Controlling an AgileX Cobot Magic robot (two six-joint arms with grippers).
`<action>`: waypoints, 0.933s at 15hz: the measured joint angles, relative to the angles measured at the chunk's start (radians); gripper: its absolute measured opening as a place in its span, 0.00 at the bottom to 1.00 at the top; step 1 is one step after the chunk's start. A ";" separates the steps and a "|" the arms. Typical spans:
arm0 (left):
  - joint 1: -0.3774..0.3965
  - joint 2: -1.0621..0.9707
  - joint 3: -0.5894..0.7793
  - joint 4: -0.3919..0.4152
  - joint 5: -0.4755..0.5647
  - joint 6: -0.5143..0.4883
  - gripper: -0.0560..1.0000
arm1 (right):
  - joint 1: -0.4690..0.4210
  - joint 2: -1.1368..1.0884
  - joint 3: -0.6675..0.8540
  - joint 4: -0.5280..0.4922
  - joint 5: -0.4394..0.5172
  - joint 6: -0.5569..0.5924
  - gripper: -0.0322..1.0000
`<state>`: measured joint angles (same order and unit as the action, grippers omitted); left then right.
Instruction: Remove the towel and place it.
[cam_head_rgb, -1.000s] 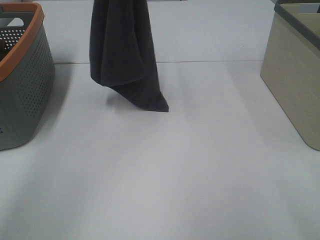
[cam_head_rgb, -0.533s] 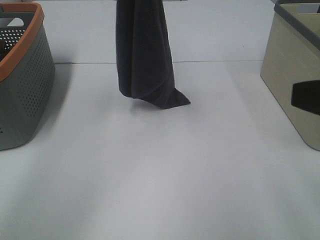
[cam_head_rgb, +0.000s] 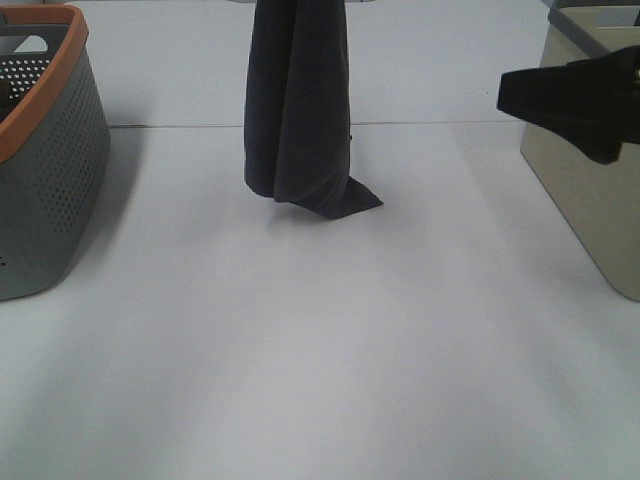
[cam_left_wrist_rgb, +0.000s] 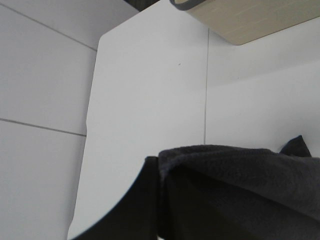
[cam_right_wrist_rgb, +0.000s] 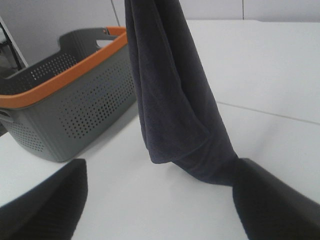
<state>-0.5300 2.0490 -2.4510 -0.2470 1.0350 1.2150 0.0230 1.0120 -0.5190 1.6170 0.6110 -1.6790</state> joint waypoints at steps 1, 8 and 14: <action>0.000 0.002 0.000 -0.034 0.000 0.029 0.05 | 0.000 0.095 -0.006 0.088 0.072 -0.155 0.78; 0.000 0.039 0.000 -0.157 0.000 0.114 0.05 | 0.000 0.454 -0.215 0.124 0.247 -0.272 0.78; 0.000 0.042 0.000 -0.162 0.000 0.115 0.05 | 0.041 0.678 -0.353 0.125 0.266 -0.355 0.78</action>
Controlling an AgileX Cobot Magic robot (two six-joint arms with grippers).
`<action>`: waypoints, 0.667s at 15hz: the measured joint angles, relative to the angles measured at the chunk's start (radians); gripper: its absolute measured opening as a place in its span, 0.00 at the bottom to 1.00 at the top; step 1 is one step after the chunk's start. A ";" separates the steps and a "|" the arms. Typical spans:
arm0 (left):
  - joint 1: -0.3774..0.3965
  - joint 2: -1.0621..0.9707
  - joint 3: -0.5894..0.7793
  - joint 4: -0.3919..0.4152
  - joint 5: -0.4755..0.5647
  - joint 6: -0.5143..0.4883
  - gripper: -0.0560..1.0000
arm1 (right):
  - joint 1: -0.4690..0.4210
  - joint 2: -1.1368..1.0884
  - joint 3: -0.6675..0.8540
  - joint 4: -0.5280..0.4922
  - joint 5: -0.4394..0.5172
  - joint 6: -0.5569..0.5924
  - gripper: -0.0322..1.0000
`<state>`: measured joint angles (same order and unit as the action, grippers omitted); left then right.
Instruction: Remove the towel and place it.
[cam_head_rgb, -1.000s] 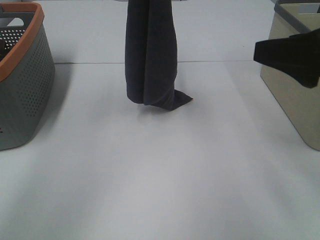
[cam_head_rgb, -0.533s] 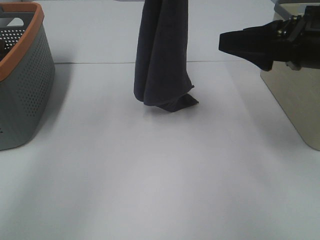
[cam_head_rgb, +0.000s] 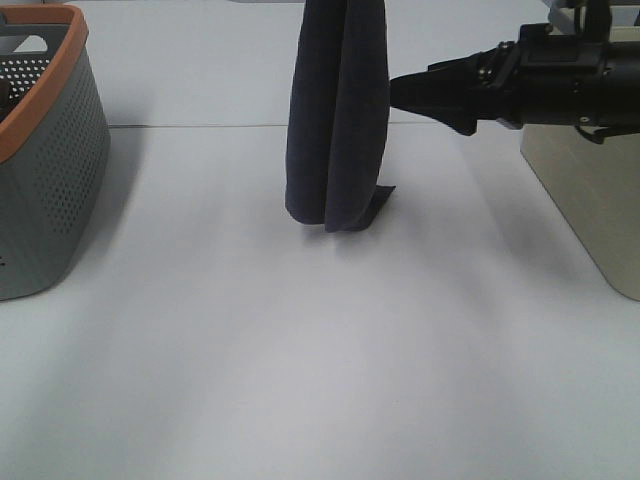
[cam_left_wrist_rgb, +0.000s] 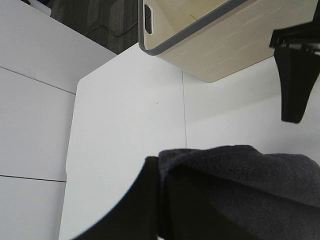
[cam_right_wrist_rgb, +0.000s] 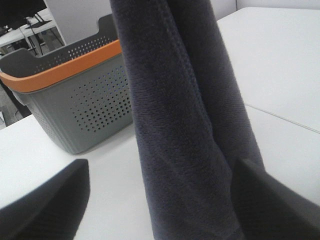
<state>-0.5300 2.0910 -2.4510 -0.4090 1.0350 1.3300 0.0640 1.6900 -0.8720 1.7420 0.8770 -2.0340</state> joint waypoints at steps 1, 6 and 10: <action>0.000 0.000 0.000 0.000 0.000 0.000 0.05 | 0.024 0.039 -0.027 0.000 -0.016 -0.018 0.77; 0.000 0.000 0.000 0.000 0.000 -0.001 0.05 | 0.062 0.174 -0.123 0.001 -0.113 -0.079 0.77; 0.000 0.000 0.000 0.000 0.000 -0.001 0.05 | 0.062 0.209 -0.127 -0.055 -0.002 0.024 0.72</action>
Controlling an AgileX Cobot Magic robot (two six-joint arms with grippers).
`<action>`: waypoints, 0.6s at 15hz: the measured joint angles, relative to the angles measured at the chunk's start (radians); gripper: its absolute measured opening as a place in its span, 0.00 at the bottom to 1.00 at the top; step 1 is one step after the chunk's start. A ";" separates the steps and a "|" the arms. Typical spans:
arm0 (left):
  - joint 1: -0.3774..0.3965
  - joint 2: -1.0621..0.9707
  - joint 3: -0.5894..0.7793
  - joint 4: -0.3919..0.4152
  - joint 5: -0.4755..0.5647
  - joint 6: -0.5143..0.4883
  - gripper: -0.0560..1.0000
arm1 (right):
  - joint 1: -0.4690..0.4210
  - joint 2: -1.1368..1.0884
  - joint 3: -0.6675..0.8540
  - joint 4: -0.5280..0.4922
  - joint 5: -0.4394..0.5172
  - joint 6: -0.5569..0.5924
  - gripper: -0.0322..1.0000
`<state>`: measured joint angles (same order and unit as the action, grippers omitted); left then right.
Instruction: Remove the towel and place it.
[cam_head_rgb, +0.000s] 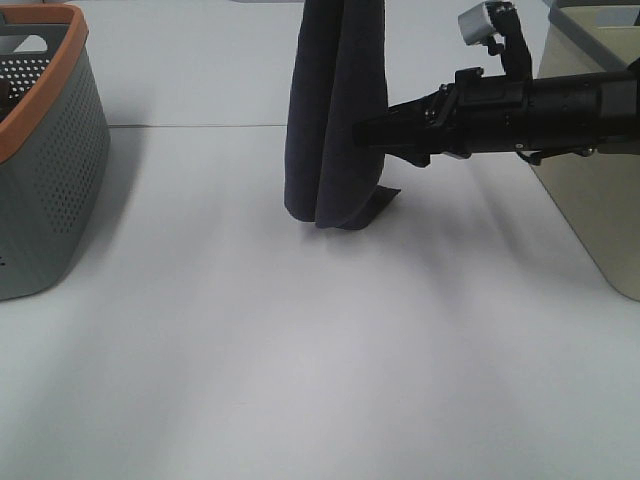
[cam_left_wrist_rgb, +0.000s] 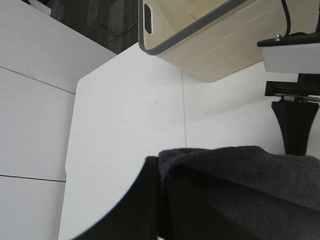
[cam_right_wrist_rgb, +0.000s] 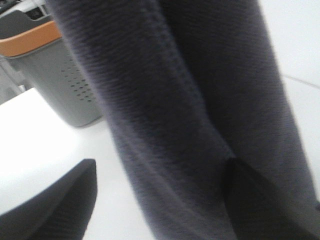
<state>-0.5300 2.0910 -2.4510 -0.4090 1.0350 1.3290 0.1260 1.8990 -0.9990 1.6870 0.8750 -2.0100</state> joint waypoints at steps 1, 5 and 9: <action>0.000 0.000 0.000 0.000 0.000 0.000 0.05 | 0.000 0.000 0.000 -0.052 0.047 0.079 0.71; 0.000 0.000 0.000 0.005 0.000 0.000 0.05 | 0.001 0.000 0.000 -0.235 0.135 0.326 0.67; 0.000 0.000 0.000 0.006 0.000 -0.004 0.05 | 0.066 -0.002 -0.003 -0.246 -0.046 0.257 0.66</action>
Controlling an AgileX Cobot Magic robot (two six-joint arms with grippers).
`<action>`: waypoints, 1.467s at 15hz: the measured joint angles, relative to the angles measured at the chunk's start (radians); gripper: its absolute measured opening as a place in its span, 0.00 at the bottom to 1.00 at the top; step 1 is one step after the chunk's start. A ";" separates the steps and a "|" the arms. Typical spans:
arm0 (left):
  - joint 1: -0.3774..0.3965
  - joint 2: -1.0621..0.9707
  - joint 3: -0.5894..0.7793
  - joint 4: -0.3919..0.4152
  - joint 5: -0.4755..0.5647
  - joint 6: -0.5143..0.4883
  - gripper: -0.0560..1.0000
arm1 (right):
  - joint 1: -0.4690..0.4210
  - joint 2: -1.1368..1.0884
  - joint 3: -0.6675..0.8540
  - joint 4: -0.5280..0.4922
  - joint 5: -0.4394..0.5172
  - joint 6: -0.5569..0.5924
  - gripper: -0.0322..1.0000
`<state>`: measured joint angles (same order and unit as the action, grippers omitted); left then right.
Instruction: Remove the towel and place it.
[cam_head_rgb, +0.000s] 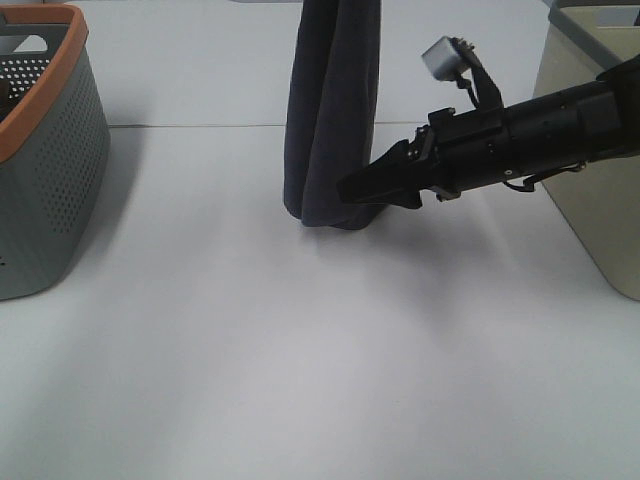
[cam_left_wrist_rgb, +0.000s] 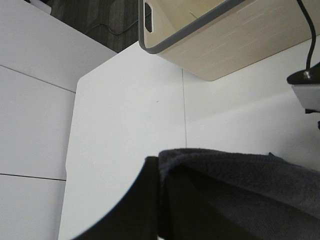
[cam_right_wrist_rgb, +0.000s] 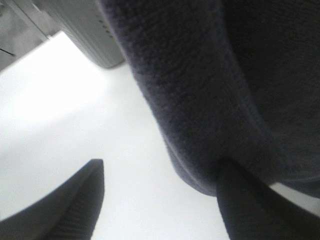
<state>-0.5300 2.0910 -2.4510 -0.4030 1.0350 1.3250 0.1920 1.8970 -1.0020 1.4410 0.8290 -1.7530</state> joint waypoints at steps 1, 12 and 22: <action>0.000 0.000 0.000 0.000 0.000 -0.004 0.05 | 0.022 0.000 0.000 0.019 -0.097 -0.069 0.66; 0.000 0.000 0.000 0.006 0.000 -0.007 0.05 | 0.028 0.003 0.000 0.101 -0.229 -0.231 0.66; 0.000 0.000 0.000 0.004 0.000 -0.009 0.05 | 0.029 0.025 0.000 0.076 -0.056 -0.088 0.53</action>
<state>-0.5300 2.0910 -2.4510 -0.3990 1.0350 1.3160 0.2210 1.9220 -1.0020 1.5170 0.7730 -1.8410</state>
